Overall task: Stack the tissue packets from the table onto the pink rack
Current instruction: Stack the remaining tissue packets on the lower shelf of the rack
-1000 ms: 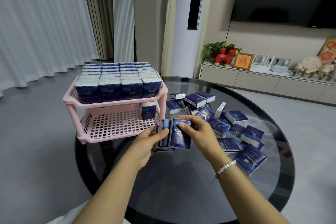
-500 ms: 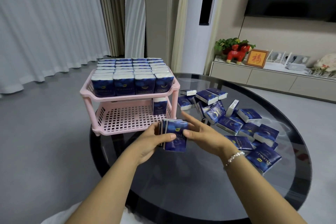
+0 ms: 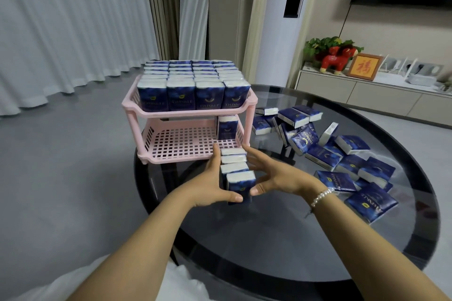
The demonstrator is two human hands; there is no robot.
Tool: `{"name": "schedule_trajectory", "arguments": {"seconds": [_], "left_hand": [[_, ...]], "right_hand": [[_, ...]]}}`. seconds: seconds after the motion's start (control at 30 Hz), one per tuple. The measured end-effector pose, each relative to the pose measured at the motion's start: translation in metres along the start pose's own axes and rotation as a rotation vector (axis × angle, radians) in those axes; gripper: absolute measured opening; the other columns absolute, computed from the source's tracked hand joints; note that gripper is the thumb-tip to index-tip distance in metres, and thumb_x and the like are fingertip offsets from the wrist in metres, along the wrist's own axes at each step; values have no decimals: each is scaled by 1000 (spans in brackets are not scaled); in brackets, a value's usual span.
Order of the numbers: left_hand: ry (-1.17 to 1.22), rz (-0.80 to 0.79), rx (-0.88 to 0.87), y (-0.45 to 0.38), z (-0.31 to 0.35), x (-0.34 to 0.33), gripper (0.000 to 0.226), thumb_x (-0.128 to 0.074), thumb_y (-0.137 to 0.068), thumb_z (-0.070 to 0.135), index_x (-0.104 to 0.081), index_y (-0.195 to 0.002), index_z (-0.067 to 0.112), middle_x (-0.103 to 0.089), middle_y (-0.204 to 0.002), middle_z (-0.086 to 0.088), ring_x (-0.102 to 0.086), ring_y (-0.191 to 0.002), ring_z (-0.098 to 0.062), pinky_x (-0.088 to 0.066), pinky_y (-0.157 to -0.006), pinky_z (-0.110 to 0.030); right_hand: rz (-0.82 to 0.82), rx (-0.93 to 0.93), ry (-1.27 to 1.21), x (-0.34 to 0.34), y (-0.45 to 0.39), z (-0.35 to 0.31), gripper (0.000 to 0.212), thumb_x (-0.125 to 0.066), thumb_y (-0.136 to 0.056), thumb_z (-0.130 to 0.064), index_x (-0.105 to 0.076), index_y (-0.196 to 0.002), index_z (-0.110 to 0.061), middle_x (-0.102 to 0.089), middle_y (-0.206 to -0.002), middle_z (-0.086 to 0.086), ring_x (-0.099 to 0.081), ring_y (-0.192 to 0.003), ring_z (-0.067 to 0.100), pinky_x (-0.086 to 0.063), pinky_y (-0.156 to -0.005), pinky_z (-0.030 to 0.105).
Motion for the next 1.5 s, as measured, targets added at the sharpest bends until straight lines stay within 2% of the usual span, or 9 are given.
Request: {"name": "schedule_trajectory", "arguments": {"seconds": [0.33, 0.43, 0.57, 0.7, 0.8, 1.2, 1.3, 1.43, 1.5], "left_hand": [[32, 52, -46, -7, 0, -6, 129, -74, -79, 31, 42, -135, 26, 13, -159, 6, -8, -146, -12, -16, -107, -20], [162, 102, -88, -12, 0, 6, 128, -85, -65, 30, 12, -149, 32, -23, -153, 9, -29, -139, -11, -25, -114, -29], [279, 189, -82, -21, -9, 25, 117, -86, -40, 43, -26, -140, 33, -49, -136, 13, -48, -125, -8, -40, -109, -37], [272, 276, -72, -34, -13, 48, 112, -87, -46, 39, -28, -141, 27, -52, -132, 11, -53, -120, -9, -39, -109, -35], [277, 288, -77, -48, -12, 59, 107, -89, -55, 28, -29, -144, 25, -53, -132, 9, -53, -120, -10, -38, -109, -35], [359, 258, -99, -98, -12, 65, 84, -86, -63, 15, -38, -131, 21, -54, -129, 2, -54, -117, -13, -49, -91, -26], [379, 290, -93, -104, -14, 66, 76, -83, -67, 11, -39, -129, 20, -56, -124, 2, -55, -114, -11, -48, -93, -26], [467, 324, -87, -111, -18, 65, 70, -79, -71, 4, -39, -126, 19, -59, -111, 8, -59, -104, -8, -51, -72, -13], [442, 329, -91, -115, -19, 66, 72, -81, -70, 10, -39, -127, 22, -59, -119, 4, -58, -111, -12, -50, -80, -19]], "right_hand": [[19, 36, -40, -2, -4, -2, 98, -71, -74, 9, -19, -147, -30, -44, -144, -4, -49, -126, 9, -50, -95, 33], [70, 49, -66, 1, -9, -2, 94, -70, -75, 6, -21, -148, -29, -46, -143, -4, -50, -125, 13, -47, -101, 37], [130, 93, -170, 3, -16, -4, 79, -67, -78, 6, -36, -141, -29, -54, -135, -4, -52, -123, 10, -45, -102, 31], [491, 122, -287, 18, -20, -1, 32, -60, -89, -15, -58, -120, -21, -67, -108, -7, -62, -103, 6, -50, -82, 23], [778, 87, -215, 33, -28, 13, 21, -55, -93, -20, -57, -114, -18, -62, -105, -8, -57, -97, 9, -43, -81, 22], [821, 89, -72, 29, -58, 26, 19, -48, -96, -18, -60, -110, -24, -62, -109, -9, -57, -97, 8, -46, -82, 22], [823, 89, -85, 29, -59, 27, 19, -48, -96, -17, -60, -108, -24, -62, -108, -8, -56, -95, 6, -44, -79, 15], [827, 88, -68, 30, -59, 26, 21, -48, -96, -14, -60, -109, -26, -61, -105, -11, -55, -89, 1, -41, -70, 2], [826, 87, -80, 29, -60, 27, 22, -48, -96, -14, -60, -110, -25, -61, -106, -10, -55, -88, 1, -42, -70, 3]]}}
Point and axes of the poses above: each hand's wrist, its own y-axis away from the middle knuckle, its own x-axis out of the back of the hand, z = x × y, the point moved 6 cm from there along -y, towards the middle knuckle
